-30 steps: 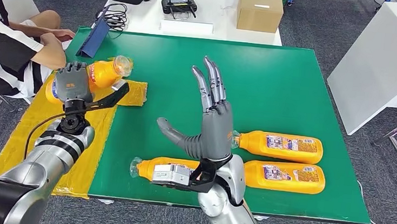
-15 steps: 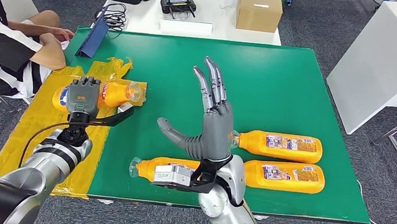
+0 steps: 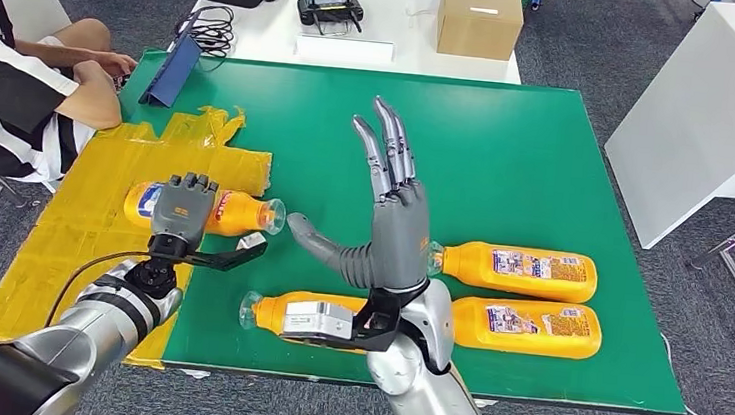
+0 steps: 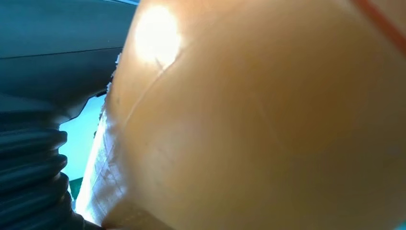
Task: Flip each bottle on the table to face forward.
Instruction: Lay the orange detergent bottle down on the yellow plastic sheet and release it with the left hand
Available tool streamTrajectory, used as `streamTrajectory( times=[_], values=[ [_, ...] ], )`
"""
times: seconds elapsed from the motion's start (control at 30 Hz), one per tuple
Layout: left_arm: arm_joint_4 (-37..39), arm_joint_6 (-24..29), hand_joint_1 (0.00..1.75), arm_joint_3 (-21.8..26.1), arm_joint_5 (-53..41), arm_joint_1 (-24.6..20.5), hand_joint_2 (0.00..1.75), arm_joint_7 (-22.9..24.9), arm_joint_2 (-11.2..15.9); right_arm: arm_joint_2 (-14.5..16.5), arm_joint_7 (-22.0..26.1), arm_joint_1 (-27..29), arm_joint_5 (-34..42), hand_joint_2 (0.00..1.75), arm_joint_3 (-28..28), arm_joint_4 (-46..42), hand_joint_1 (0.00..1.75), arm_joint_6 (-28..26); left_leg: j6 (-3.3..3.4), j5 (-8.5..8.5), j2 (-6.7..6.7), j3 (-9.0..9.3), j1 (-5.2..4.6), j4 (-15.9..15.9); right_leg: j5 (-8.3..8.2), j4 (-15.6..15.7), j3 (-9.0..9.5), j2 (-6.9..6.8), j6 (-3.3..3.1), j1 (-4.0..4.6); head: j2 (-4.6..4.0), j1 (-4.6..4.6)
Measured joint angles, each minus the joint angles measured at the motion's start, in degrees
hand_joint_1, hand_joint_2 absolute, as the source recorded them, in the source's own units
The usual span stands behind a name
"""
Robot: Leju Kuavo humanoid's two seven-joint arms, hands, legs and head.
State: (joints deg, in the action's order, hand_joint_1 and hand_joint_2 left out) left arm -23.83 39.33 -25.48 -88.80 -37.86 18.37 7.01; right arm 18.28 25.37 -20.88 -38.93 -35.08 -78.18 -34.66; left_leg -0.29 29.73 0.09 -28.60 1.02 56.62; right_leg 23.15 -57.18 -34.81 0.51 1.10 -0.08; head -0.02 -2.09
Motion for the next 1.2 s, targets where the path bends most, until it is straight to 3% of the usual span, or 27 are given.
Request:
streamTrajectory(
  times=[0.1,0.23,0.63,0.97,1.2],
  values=[
    [2.3,-1.82,1.71,-0.38,-0.01,-0.78,1.75,0.01,-0.59,0.04,0.21,-0.43,0.07,1.75,-0.3,0.38,0.0,0.38,0.0,0.0,0.0,0.01,0.0,0.0,0.0,0.0,0.0,0.0,0.0,0.0,0.0,0.01],
    [4.7,-5.26,0.03,-0.7,0.01,-2.12,1.75,0.01,-1.25,0.11,0.33,-1.02,0.31,1.75,-0.71,0.85,0.0,0.91,0.0,0.0,0.02,0.03,0.0,0.0,-0.01,0.0,0.02,0.01,0.0,-0.01,0.0,0.0],
    [6.89,-11.62,0.0,0.58,2.36,-3.74,1.75,-0.76,-2.31,0.44,-0.1,-1.36,0.15,1.75,-1.18,1.16,0.0,1.65,0.0,0.0,-0.01,0.05,0.01,0.0,-0.01,-0.01,0.04,0.0,0.0,0.0,0.0,-0.01],
    [7.07,-14.12,0.0,7.35,9.66,-4.9,1.75,-6.87,-3.09,0.45,-0.55,-1.37,-0.21,1.75,-1.27,1.16,0.0,1.91,0.0,0.0,-0.02,0.14,0.01,0.0,-0.01,-0.01,0.13,-0.01,0.0,0.0,0.0,-0.01],
    [7.07,-14.09,0.0,10.2,10.98,-5.1,1.75,-8.54,-3.56,0.45,-0.62,-1.37,-0.32,1.75,-1.27,1.16,0.0,1.92,0.0,0.0,-0.03,0.16,0.0,0.0,-0.01,-0.01,0.17,-0.01,0.0,0.0,0.0,-0.01]
  ],
)
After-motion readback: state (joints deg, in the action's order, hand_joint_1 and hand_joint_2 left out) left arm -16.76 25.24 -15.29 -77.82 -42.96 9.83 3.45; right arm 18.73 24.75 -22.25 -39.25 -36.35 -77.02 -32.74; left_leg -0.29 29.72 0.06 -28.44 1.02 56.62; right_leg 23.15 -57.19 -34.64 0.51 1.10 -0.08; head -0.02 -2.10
